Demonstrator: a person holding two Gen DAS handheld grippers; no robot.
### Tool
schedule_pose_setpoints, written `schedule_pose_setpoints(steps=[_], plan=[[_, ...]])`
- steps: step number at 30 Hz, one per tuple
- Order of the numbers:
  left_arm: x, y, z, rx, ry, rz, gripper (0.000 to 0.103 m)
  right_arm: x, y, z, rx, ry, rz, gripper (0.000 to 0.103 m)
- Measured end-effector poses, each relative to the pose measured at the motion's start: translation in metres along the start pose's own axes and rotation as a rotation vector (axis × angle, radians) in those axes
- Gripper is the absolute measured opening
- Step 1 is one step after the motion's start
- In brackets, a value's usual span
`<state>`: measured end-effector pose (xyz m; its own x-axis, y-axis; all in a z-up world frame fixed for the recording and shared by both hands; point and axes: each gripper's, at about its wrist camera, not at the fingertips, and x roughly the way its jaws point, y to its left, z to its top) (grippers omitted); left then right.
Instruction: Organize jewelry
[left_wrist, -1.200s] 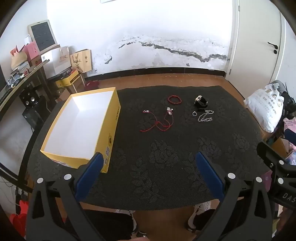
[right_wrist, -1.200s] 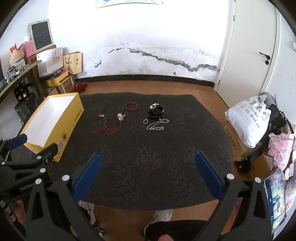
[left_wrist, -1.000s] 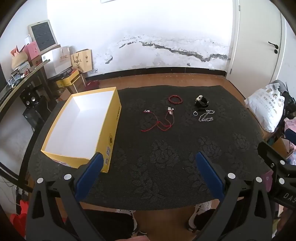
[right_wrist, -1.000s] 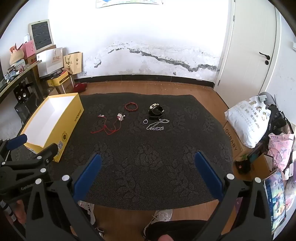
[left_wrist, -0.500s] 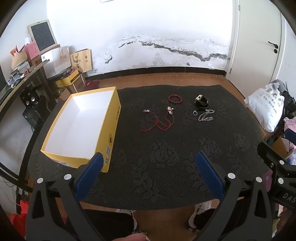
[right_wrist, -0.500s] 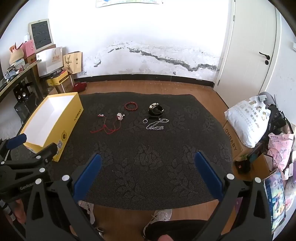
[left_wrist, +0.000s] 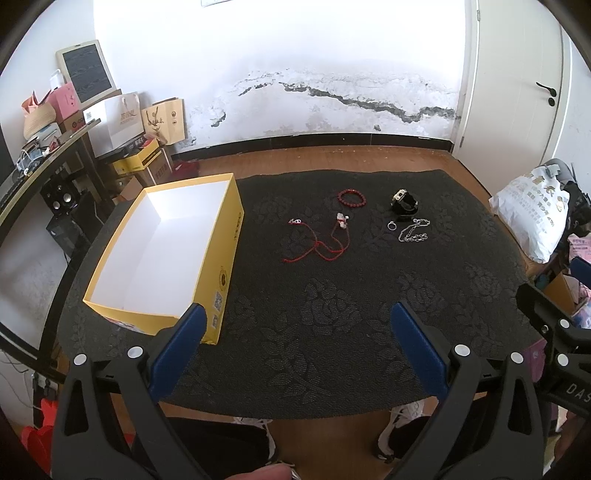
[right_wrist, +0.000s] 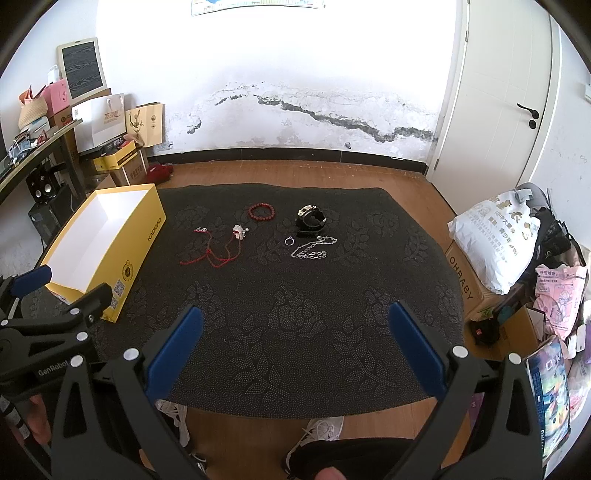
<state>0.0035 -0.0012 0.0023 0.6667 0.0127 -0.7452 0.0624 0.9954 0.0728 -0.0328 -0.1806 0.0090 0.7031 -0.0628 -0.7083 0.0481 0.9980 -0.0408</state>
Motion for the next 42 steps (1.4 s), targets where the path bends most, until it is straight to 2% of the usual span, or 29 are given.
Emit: schedule_pose_setpoints(steps=[42], plan=[[0.0012, 0.0021, -0.0025, 0.002, -0.01, 0.011, 0.097, 0.0002, 0.0002, -0.001, 0.004, -0.003, 0.002, 0.097]])
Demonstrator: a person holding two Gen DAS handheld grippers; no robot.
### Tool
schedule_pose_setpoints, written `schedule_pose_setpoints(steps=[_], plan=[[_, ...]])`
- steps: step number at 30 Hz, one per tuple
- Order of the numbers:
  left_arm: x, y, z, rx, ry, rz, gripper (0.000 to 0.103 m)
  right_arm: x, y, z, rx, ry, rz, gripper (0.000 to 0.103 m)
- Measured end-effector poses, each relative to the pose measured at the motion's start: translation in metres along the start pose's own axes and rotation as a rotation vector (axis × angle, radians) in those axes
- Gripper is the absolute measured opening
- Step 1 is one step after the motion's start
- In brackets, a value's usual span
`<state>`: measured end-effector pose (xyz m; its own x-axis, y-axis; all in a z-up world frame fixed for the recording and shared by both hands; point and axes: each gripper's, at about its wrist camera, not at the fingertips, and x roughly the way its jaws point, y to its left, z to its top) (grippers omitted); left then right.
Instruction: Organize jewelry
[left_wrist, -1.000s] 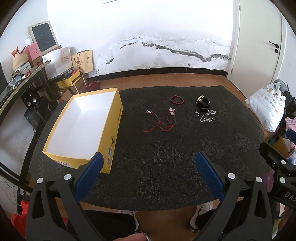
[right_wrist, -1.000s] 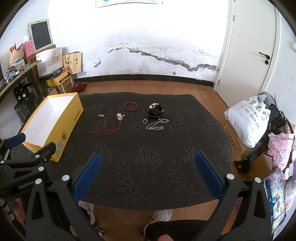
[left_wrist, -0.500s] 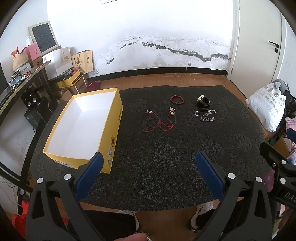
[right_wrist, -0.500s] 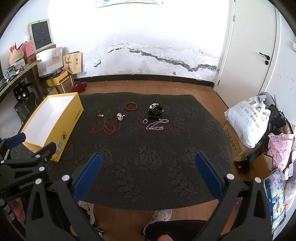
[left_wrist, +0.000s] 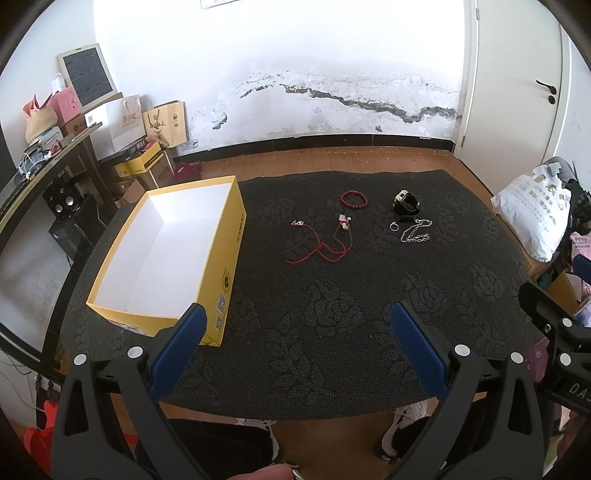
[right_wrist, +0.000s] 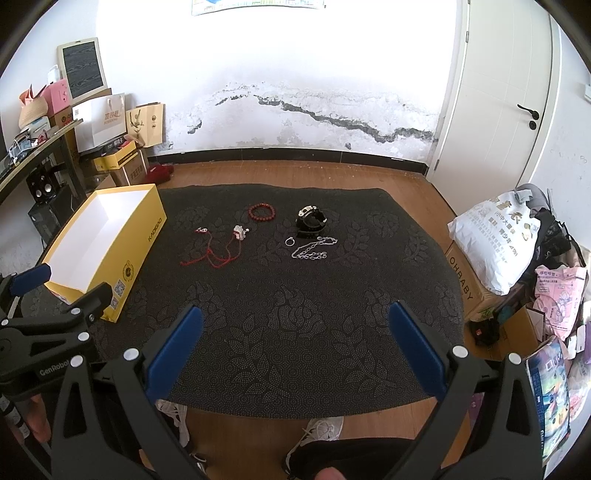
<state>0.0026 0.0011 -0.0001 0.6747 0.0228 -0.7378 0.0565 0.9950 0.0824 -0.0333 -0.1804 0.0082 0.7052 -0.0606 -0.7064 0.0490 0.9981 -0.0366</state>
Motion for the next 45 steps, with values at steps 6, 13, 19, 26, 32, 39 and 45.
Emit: schedule_pose_setpoints(steps=[6, 13, 19, 26, 32, 39, 45], plan=[[0.0, 0.0, 0.0, 0.001, 0.0, -0.001, 0.097, 0.0, 0.0, 0.0, -0.003, 0.001, -0.002, 0.097], [0.0, 0.0, 0.0, 0.002, 0.0, -0.001, 0.097, 0.0, 0.001, 0.0, -0.002, 0.0, -0.001, 0.097], [0.0, -0.001, 0.0, 0.001, 0.0, -0.001, 0.097, 0.0, 0.001, 0.0, -0.003, 0.001, -0.002, 0.097], [0.0, 0.0, 0.001, 0.001, 0.0, 0.0, 0.097, 0.0, 0.001, 0.0, -0.002, 0.001, -0.003, 0.097], [0.0, 0.0, 0.0, 0.002, 0.0, 0.0, 0.097, 0.0, 0.001, 0.0, -0.001, 0.0, -0.002, 0.097], [0.003, -0.001, -0.001, 0.002, 0.006, 0.002, 0.097, 0.003, -0.001, 0.0, -0.001, 0.008, -0.001, 0.097], [0.013, -0.001, -0.003, 0.015, 0.017, 0.01, 0.097, 0.012, 0.0, 0.001, -0.007, 0.025, 0.0, 0.097]])
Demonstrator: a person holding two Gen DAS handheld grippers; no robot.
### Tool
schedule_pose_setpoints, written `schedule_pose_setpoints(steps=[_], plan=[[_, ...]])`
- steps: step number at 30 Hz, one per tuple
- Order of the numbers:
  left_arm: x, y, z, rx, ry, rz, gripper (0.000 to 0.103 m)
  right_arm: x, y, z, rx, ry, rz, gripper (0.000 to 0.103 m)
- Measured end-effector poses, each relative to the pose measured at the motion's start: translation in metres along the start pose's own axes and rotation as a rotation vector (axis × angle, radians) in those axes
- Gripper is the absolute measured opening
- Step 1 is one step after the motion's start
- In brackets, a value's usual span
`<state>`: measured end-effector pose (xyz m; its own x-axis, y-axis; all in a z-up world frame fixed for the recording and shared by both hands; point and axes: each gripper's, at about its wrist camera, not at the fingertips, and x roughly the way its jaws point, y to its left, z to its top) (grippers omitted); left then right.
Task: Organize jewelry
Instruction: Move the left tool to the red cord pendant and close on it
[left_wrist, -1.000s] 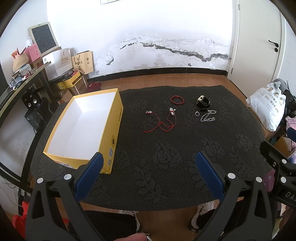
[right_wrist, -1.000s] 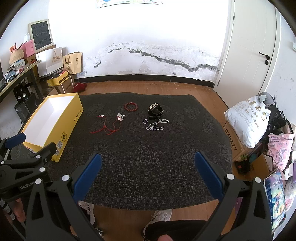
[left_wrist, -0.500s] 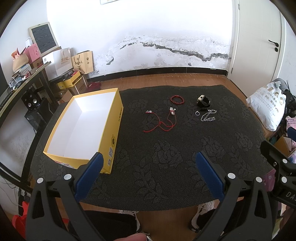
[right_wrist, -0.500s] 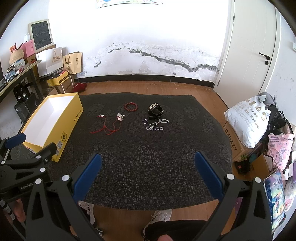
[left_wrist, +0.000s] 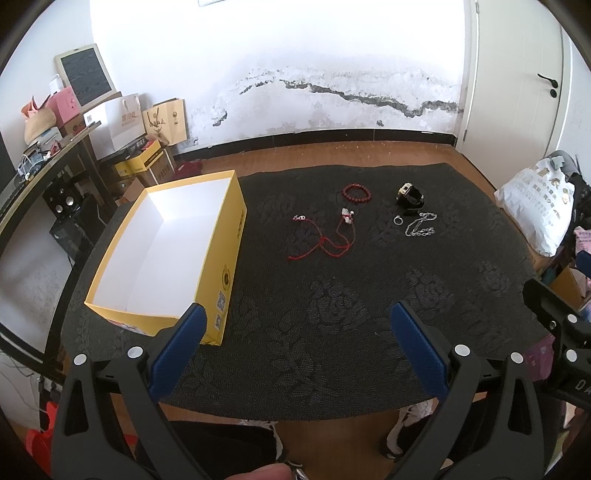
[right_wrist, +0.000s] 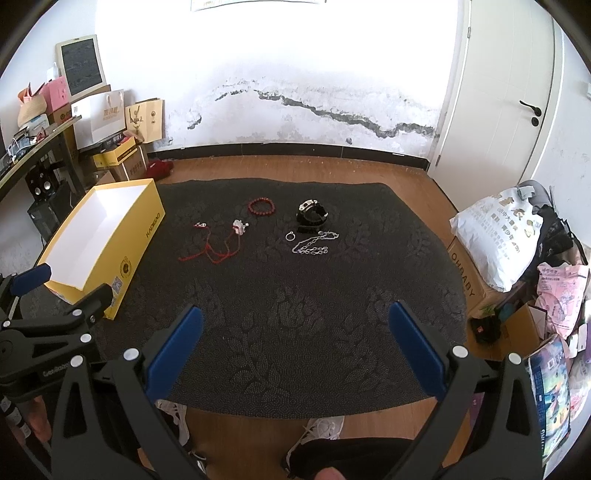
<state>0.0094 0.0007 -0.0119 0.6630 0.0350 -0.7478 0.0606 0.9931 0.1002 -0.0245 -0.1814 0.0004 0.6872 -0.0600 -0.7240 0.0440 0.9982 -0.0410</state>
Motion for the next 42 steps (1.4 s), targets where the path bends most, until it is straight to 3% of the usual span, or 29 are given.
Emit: schedule_pose_setpoints(steps=[11, 22, 29, 42], plan=[[0.048, 0.008, 0.009, -0.016, 0.048, -0.034, 0.097, 0.049, -0.002, 0.015, -0.015, 0.021, 0.027, 0.097], [0.146, -0.002, 0.026, -0.035, 0.141, -0.086, 0.097, 0.144, -0.012, 0.041, 0.018, 0.06, 0.054, 0.097], [0.201, -0.023, 0.051, -0.005, 0.14, -0.083, 0.097, 0.198, -0.023, 0.047, 0.051, 0.104, 0.067, 0.097], [0.282, -0.052, 0.078, -0.021, 0.172, -0.111, 0.097, 0.242, -0.033, 0.061, 0.074, 0.109, 0.054, 0.097]])
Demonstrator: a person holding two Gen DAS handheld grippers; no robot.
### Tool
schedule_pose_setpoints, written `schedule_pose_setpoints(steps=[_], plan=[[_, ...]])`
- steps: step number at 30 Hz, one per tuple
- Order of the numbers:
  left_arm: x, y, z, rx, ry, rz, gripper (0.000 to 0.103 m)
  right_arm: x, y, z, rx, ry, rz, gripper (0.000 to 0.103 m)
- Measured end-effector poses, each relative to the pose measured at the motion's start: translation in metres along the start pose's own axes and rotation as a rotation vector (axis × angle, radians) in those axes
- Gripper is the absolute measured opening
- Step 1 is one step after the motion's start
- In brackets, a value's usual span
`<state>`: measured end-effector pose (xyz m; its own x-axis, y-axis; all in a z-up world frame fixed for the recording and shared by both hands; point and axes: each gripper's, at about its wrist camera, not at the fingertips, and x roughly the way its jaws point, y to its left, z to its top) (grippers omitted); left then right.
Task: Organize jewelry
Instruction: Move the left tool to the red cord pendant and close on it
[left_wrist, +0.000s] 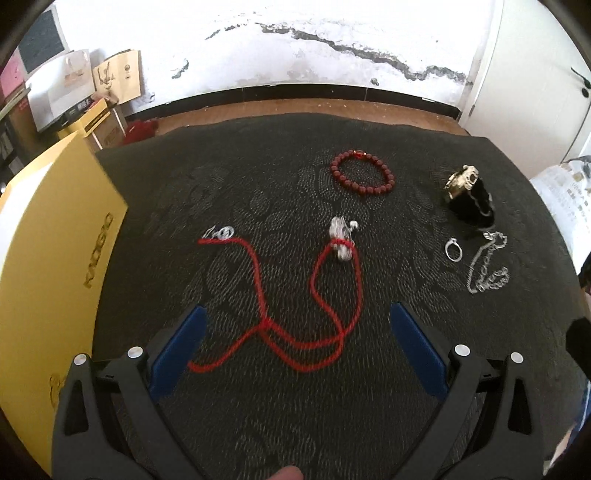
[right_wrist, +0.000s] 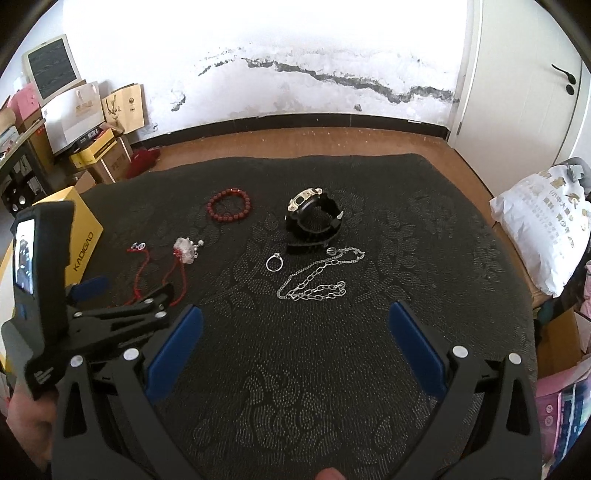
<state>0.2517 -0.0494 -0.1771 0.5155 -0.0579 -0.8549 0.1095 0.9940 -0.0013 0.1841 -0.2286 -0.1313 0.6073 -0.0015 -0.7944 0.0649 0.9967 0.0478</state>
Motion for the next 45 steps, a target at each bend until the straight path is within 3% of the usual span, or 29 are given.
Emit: schedule_pose_setpoints(steps=[11, 19, 34, 40, 45], plan=[[0.048, 0.0, 0.022, -0.006, 0.032, -0.004, 0.097, 0.015, 0.007, 0.003, 0.007, 0.015, -0.021, 0.097], [0.056, -0.003, 0.029, 0.019, -0.011, 0.013, 0.097, 0.023, 0.005, 0.001, 0.006, 0.03, -0.031, 0.097], [0.05, 0.009, 0.024, 0.046, -0.015, -0.028, 0.093, 0.024, -0.005, 0.001, 0.027, 0.034, -0.042, 0.097], [0.027, 0.014, 0.021, 0.113, -0.099, -0.045, 0.093, 0.028, -0.014, -0.001, 0.048, 0.047, -0.016, 0.097], [0.013, 0.019, 0.02, 0.143, -0.138, -0.116, 0.093, 0.034, -0.02, -0.002, 0.063, 0.056, 0.01, 0.097]])
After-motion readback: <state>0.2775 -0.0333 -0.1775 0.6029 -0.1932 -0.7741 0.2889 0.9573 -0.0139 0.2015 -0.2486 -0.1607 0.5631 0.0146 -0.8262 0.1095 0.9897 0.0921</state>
